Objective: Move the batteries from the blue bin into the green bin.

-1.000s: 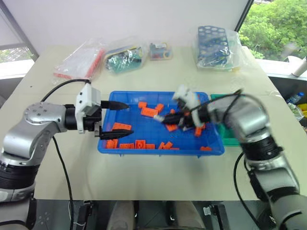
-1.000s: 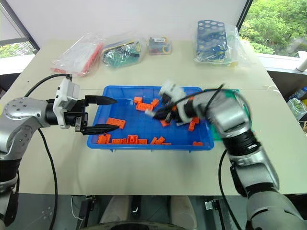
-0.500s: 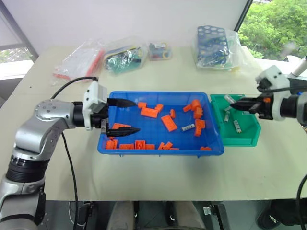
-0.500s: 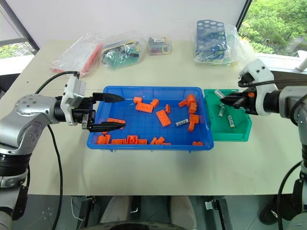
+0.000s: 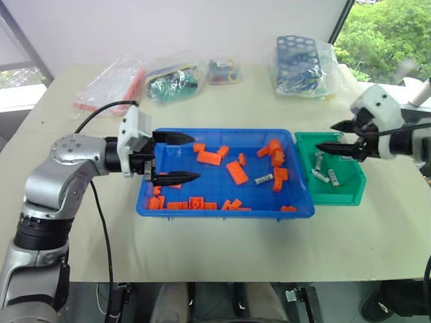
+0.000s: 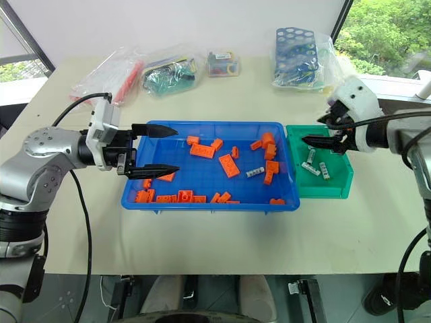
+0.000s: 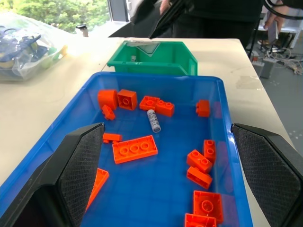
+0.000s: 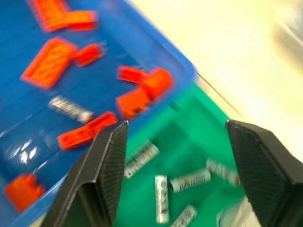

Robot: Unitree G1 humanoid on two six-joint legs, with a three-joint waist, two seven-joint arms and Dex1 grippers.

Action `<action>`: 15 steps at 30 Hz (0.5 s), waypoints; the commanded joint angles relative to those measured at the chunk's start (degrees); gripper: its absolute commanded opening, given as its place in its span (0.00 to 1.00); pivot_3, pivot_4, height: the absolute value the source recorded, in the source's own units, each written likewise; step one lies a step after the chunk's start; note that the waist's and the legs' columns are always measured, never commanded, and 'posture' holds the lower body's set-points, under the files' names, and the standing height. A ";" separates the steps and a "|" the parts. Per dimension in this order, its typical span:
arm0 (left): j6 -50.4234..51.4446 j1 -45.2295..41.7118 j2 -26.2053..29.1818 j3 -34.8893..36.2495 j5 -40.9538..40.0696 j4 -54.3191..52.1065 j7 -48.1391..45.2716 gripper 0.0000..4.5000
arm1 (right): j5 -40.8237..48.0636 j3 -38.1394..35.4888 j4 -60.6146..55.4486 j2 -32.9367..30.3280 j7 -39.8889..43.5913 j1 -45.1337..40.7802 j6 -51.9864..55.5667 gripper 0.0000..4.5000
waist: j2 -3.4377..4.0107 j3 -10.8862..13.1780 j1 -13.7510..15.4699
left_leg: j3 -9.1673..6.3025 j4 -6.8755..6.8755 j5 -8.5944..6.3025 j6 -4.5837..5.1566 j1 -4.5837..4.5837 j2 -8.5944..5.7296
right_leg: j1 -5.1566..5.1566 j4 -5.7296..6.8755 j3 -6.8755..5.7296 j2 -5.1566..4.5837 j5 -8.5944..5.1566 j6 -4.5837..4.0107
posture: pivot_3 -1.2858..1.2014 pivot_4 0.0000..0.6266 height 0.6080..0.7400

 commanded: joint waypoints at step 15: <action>1.69 5.16 3.08 4.88 -1.84 -7.53 4.28 1.00 | -19.88 22.67 27.00 18.15 16.46 -13.18 -30.40 0.75 | -0.03 0.02 0.27 | 0.00 0.11 0.01 -0.01 -0.06 0.02 | -0.02 0.06 0.00 -0.01 0.00 -0.01 | 0.52 0.24 1.00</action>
